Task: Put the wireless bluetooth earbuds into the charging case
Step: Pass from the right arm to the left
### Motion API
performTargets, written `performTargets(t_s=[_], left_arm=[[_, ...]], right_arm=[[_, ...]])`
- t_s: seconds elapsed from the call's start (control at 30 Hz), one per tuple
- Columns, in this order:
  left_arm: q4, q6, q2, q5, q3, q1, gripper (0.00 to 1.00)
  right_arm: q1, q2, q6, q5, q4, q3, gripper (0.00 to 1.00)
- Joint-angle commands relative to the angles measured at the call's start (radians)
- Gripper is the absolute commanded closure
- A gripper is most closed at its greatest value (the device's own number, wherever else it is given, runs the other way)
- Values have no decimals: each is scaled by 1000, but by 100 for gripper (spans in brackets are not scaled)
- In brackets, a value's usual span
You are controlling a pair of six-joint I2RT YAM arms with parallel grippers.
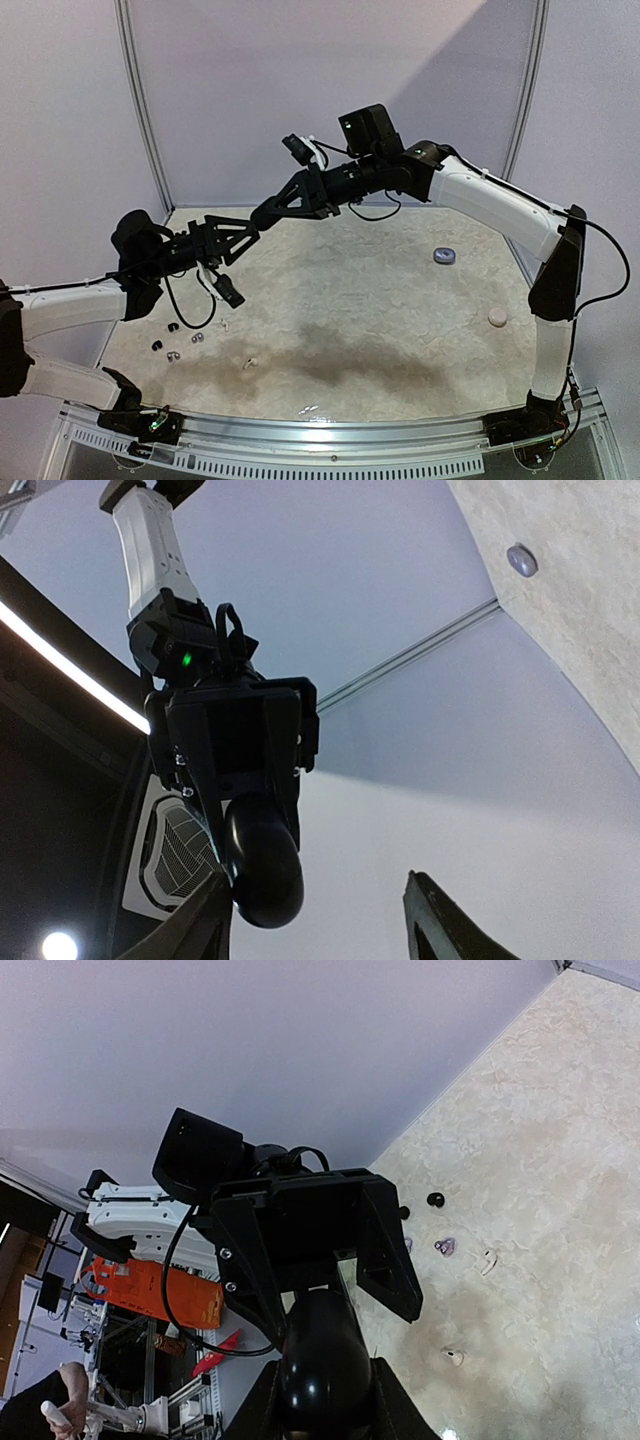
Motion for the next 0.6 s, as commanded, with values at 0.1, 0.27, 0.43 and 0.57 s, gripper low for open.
performTargets(t_s=[0.1,0.27,0.43,0.57], left_arm=[[50,88,50,-19,74,-24,39],[60,81,74,-22,94,-37,40],[64,58,86,-43,113,-45,67],[86,28,85,-46,112,-51,95]], right_arm=[[-2,-14,33,-23,36,-21,100],[-1,-4,47,-40,57,-20,100],[-3,-1,45,-47,55,-18,100],[-3,3,41,-49,49,-19,100]])
